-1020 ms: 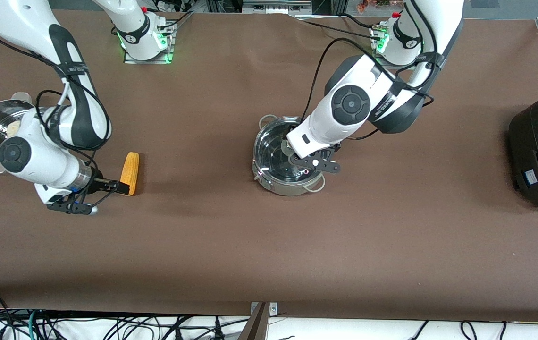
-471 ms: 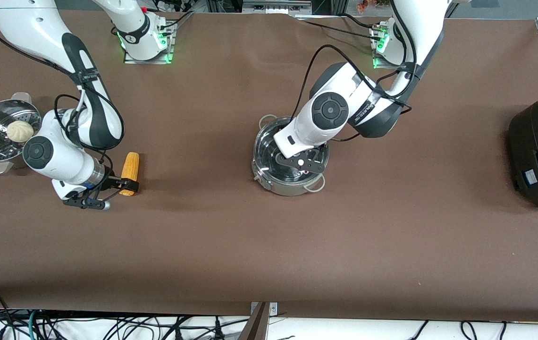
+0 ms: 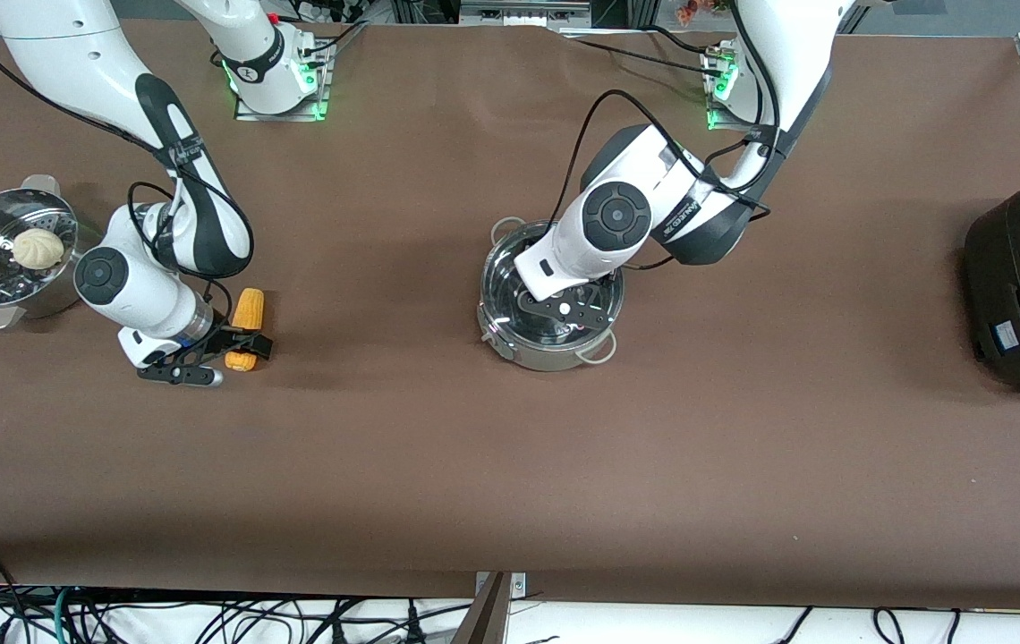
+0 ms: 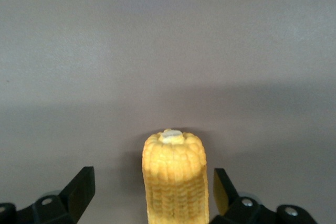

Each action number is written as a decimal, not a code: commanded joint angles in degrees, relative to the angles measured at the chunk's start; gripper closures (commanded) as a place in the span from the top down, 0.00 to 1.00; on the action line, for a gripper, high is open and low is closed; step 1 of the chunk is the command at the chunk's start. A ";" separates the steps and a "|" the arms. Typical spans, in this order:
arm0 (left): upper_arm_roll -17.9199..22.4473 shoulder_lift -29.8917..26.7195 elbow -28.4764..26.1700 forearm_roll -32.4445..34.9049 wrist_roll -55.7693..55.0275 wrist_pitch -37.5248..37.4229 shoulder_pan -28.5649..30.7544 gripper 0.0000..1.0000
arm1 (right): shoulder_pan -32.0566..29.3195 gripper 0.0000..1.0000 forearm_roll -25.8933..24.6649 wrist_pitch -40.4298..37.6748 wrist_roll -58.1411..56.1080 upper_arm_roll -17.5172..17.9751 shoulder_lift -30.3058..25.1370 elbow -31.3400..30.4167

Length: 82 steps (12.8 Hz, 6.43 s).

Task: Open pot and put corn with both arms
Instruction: 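Grasp the lid knob with the left gripper while the right gripper grasps the corn, then lift the glass lid off with the left gripper while the right gripper lifts the corn, then carry the corn over the open pot with the right gripper, then lower the corn into the pot while the left gripper sets the lid down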

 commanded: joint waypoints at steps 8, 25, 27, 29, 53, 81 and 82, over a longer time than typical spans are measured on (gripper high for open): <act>0.68 1.57 1.51 0.13 0.78 1.47 -0.70 0.66 | -0.24 1.00 0.80 7.13 -7.08 0.19 -0.94 -5.85; 1.03 -4.84 11.33 0.05 -11.88 -20.90 1.83 0.06 | -0.07 0.11 0.80 -13.31 -6.56 0.19 -12.88 -2.08; 0.50 -7.12 12.84 0.05 -9.87 -26.55 7.28 0.06 | -0.07 0.11 0.71 -18.33 -6.47 0.19 -16.04 -0.76; 1.03 -9.15 12.59 0.13 -1.82 -27.36 11.41 0.05 | 0.02 0.11 0.80 -24.47 -6.20 1.32 -19.21 1.07; 0.50 -22.69 -41.44 10.86 41.37 4.15 55.72 0.10 | 27.87 0.09 -13.69 -34.63 61.57 17.41 4.06 41.50; -7.49 -20.75 -37.28 7.61 44.90 7.48 57.14 1.00 | 33.33 0.33 -25.04 -17.04 54.61 14.78 19.18 44.33; -7.76 -21.63 -34.12 7.52 44.81 3.96 56.96 1.00 | 33.16 0.50 -24.95 -17.04 54.70 14.78 19.19 44.33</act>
